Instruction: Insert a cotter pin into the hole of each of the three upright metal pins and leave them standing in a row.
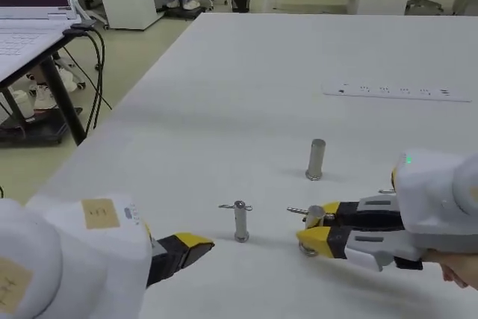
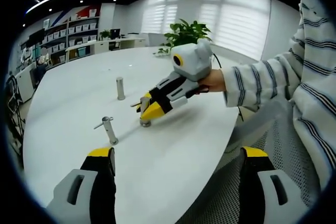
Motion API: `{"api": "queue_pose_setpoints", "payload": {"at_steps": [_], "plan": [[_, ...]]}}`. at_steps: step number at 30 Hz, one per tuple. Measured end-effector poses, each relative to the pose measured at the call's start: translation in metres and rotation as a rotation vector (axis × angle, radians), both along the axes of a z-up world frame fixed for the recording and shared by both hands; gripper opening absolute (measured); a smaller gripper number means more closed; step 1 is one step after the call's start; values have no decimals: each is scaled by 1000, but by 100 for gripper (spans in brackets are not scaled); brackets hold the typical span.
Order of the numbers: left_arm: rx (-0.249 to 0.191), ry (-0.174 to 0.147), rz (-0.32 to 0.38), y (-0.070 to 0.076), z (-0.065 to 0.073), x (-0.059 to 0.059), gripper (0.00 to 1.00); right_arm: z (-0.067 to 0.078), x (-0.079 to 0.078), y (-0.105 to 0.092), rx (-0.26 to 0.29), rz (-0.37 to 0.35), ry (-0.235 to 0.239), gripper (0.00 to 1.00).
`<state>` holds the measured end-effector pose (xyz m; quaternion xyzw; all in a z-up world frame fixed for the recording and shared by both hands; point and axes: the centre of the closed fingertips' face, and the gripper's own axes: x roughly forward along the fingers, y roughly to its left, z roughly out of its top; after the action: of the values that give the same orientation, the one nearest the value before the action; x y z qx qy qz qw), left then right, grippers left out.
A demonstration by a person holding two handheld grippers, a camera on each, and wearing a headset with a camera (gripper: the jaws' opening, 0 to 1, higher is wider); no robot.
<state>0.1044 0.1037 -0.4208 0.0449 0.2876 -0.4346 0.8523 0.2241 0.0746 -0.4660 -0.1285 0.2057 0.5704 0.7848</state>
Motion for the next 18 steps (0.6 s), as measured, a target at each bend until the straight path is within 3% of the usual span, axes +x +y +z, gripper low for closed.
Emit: {"api": "queue_pose_setpoints", "payload": {"at_steps": [8, 11, 18], "plan": [[1, -1, -5, 0, 2, 0, 98, 0, -2, 1, -7, 17, -6, 9], [-2, -3, -5, 0, 3, 1, 98, 1, -3, 2, 34, -14, 67, 11], [-12, -15, -3, 1, 11, 4, 98, 16, -8, 0, 63, -8, 48, 30]]}}
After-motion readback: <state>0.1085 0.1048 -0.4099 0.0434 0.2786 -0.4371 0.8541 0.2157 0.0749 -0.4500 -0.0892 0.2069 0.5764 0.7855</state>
